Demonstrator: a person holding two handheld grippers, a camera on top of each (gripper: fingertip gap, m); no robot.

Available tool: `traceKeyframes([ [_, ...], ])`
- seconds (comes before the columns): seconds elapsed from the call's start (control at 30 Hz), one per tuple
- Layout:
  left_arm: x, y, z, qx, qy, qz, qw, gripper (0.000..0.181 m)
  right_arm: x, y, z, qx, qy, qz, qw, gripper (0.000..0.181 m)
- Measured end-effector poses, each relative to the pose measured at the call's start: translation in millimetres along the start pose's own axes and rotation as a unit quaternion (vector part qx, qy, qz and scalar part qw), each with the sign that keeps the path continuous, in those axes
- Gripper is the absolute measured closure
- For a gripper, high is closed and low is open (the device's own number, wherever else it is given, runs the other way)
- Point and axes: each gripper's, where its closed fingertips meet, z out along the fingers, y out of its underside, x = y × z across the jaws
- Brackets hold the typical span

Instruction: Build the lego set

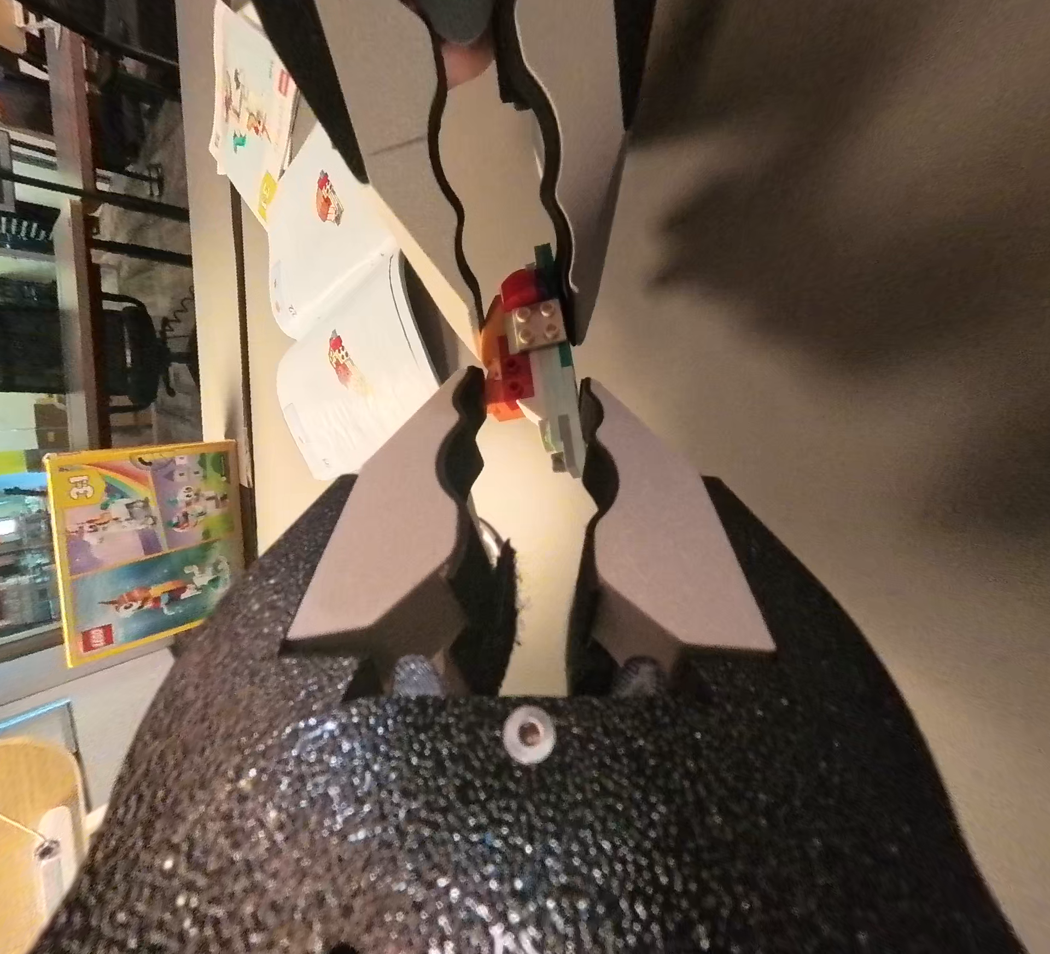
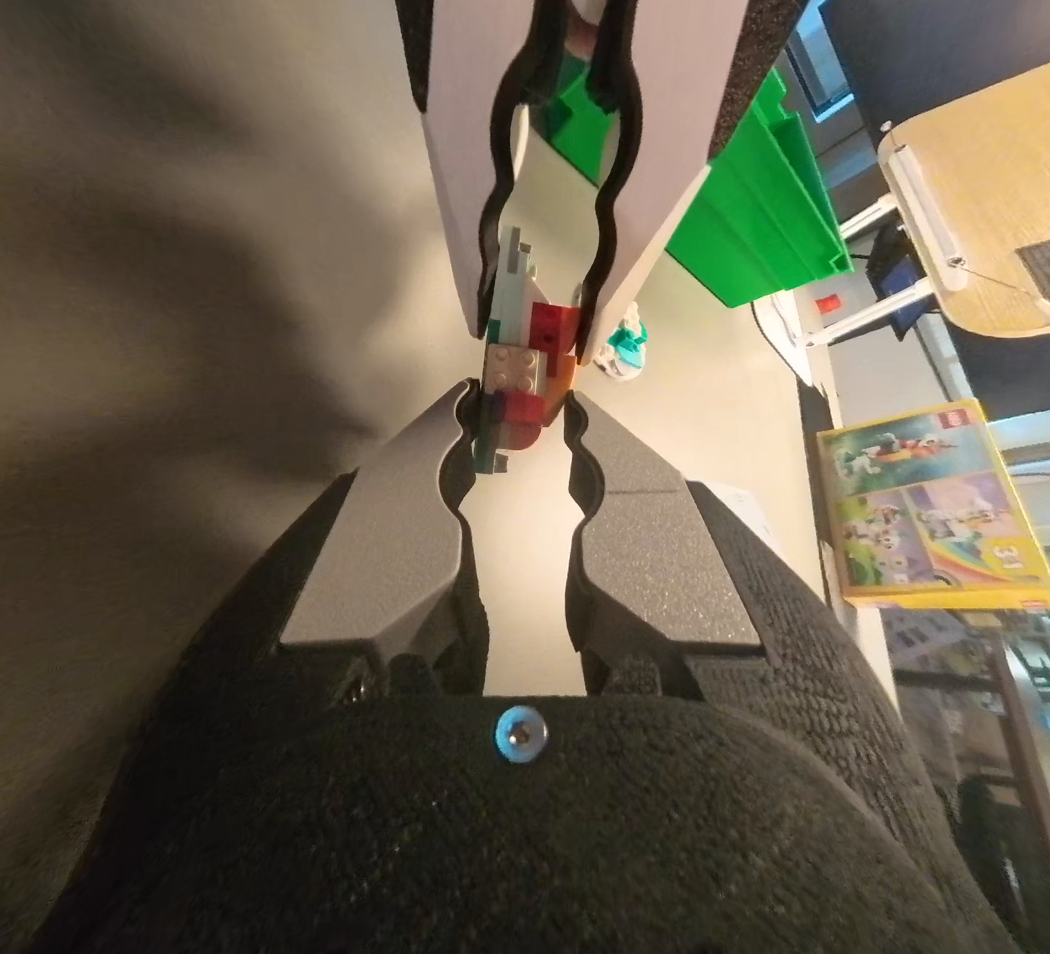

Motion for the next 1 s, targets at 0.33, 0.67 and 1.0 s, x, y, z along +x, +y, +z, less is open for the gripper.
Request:
traceKeyframes([
  [0.33, -8, -7, -6, 0.092, -0.002, -0.252, 0.963, 0.118, 13, 4, -4, 0.000, 0.055, -0.048, 0.997, 0.155],
  [0.67, -9, 3, -4, 0.064, -0.081, -0.150, 0.983, 0.126, 17, -7, -10, 0.043, 0.053, -0.004, 0.998, 0.155],
  [1.0, -28, -5, -15, 0.092, -0.179, -0.094, 0.975, 0.146, 26, -16, -18, 0.076, 0.077, -0.010, 0.994, 0.155],
])
